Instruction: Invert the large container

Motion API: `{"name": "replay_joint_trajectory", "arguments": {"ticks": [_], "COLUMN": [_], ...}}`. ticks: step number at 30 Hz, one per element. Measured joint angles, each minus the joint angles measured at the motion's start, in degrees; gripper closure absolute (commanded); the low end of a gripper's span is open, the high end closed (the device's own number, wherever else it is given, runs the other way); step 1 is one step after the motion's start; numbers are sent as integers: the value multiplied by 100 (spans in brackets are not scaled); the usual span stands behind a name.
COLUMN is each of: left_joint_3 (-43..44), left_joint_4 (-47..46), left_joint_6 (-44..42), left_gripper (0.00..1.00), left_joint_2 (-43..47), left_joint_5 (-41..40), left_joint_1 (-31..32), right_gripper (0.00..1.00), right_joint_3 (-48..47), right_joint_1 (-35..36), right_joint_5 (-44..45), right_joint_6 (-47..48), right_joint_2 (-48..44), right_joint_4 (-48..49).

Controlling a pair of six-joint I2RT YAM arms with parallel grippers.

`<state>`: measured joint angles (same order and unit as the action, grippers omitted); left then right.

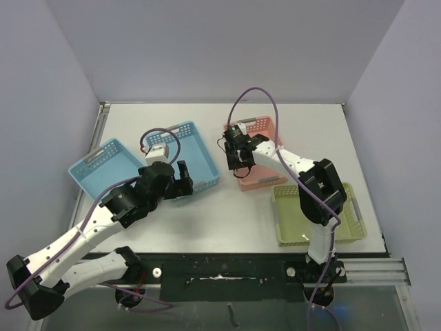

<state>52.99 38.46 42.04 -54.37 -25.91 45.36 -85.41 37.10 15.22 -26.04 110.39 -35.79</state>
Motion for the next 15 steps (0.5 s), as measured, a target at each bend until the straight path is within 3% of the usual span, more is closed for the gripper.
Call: {"name": "replay_joint_trajectory", "arguments": {"ticks": [6, 15], "left_joint_3": [-201, -260], "left_joint_4": [-4, -9], "left_joint_6": [85, 101], "left_gripper": [7, 7], "left_joint_2": [4, 4], "left_joint_5": [258, 393], "left_joint_1": [0, -26], "right_gripper": [96, 100], "right_joint_3": [-101, -901], "right_joint_1": [-7, -328], "right_joint_5": [-81, -433], "right_joint_6": [57, 170], "right_joint_2": [33, 33], "right_joint_4": [13, -249]}}
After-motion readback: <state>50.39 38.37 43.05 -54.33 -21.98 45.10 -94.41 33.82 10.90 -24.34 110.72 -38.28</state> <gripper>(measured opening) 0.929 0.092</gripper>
